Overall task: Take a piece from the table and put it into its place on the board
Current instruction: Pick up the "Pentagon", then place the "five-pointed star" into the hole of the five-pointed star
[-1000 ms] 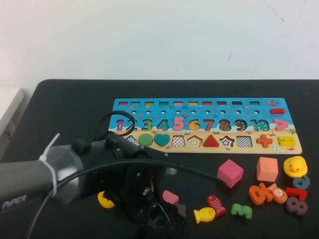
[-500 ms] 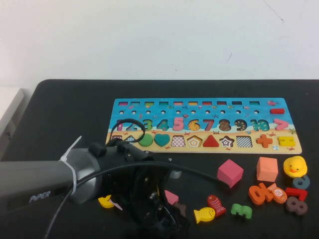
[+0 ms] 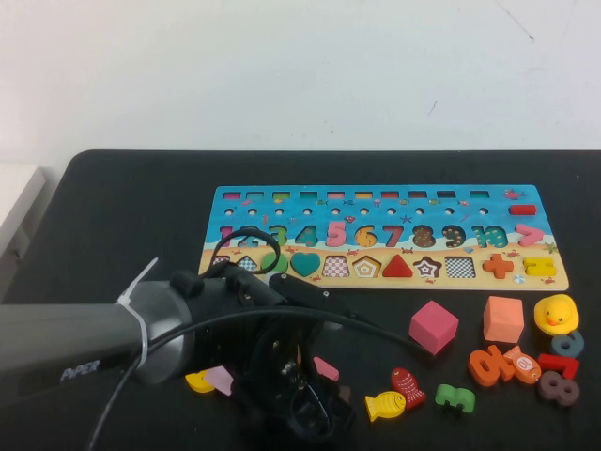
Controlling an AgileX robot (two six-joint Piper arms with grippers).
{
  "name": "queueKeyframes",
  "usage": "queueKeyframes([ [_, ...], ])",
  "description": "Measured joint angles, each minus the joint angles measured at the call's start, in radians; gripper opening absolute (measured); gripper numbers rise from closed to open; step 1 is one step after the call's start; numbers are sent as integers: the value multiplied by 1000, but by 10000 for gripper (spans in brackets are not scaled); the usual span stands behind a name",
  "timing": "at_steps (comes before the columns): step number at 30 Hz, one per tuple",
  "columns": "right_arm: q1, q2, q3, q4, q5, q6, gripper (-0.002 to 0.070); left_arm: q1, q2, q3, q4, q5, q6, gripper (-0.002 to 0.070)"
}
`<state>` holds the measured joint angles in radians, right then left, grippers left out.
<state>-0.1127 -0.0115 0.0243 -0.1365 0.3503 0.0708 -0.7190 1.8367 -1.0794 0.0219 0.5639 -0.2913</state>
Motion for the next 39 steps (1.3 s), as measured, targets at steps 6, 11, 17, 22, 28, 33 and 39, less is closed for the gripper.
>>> queueKeyframes([
  [6,0,0,0,0,0,0,18,0,17,-9,15,-37,0,437],
  [11,0,0,0,0,0,0,19,0,30,-30,19,-31,0,407],
  [17,0,0,0,0,0,0,19,0,32,-42,23,8,14,311],
  [22,0,0,0,0,0,0,18,0,1,-40,21,70,24,311],
  [28,0,0,0,0,0,0,18,2,-102,-74,4,151,120,311],
  [33,0,0,0,0,0,0,19,37,-110,-233,-14,273,249,311],
  [39,0,0,0,0,0,0,19,59,7,-522,-15,385,347,311],
])
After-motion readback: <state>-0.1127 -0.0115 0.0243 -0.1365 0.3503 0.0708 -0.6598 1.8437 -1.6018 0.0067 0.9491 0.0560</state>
